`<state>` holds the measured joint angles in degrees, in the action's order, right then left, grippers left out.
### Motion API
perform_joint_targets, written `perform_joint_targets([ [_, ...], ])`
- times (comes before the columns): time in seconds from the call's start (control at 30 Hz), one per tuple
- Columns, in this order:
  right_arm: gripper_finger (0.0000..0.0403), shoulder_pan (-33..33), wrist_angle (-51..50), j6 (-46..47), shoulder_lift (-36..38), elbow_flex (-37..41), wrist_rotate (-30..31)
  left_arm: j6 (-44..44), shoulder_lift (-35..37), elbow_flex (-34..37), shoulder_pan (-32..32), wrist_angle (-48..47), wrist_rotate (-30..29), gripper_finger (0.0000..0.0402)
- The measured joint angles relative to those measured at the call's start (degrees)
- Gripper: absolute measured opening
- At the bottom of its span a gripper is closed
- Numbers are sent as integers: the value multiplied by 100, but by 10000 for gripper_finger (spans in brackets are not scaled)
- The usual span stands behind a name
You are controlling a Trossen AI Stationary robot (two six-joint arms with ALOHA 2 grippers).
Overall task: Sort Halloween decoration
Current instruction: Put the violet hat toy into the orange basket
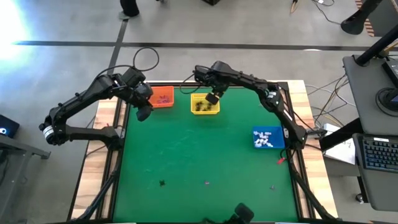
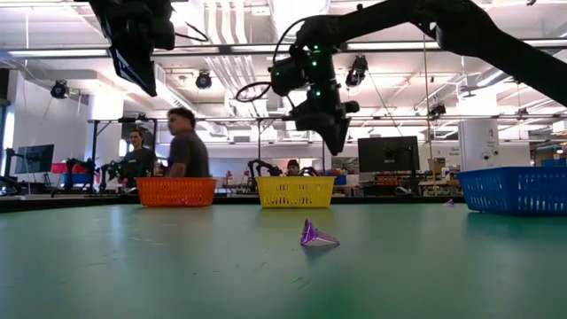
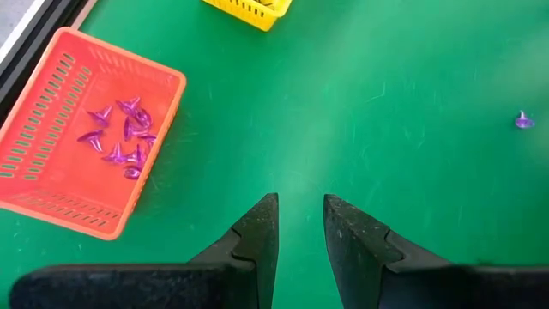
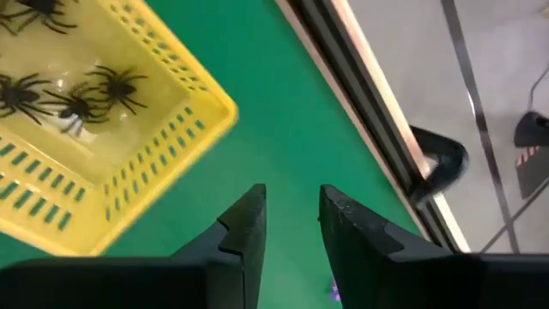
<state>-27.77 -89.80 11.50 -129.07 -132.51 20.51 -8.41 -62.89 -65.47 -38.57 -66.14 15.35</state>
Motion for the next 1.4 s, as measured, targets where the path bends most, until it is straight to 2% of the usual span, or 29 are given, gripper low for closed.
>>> perform_joint_targets([
  [0.2,111,-195,-26,334,299,173,-2,-400,-2,0,0,-302,-32,77],
  [0.33,111,-434,-13,639,612,438,-43,-607,-2,0,-2,-436,-512,77],
  [0.47,112,-698,-21,654,992,895,-623,-768,-2,0,-7,-442,-999,77],
  [0.57,112,-858,-13,498,1260,1384,-1040,-838,1,0,-7,-455,-1023,77],
  [0.73,112,-1056,56,376,1752,2332,-1040,-891,4,0,-7,-458,-1025,77],
  [0.93,112,-1156,507,145,2282,3431,-725,-891,7,0,-7,-460,-1025,77],
  [1.17,112,-1164,524,-193,2493,4120,-441,-860,7,0,-7,-451,-1030,77],
  [1.4,111,-1197,620,-618,2469,4489,-442,-651,7,0,-7,-427,-1032,77],
])
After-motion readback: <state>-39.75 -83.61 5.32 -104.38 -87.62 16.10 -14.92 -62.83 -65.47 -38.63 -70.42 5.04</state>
